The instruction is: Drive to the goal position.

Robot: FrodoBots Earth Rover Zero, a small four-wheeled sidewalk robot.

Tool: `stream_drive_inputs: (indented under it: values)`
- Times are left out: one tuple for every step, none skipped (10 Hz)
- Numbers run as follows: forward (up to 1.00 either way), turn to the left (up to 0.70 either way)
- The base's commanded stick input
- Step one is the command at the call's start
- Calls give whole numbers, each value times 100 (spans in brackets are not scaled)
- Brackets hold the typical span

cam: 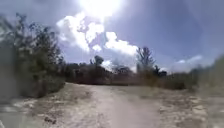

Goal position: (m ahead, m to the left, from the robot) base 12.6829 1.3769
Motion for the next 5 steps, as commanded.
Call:
stream_drive_inputs:
  values:
    - [70, 0]
    - [70, 0]
    - [70, 0]
    - [70, 0]
    - [70, 0]
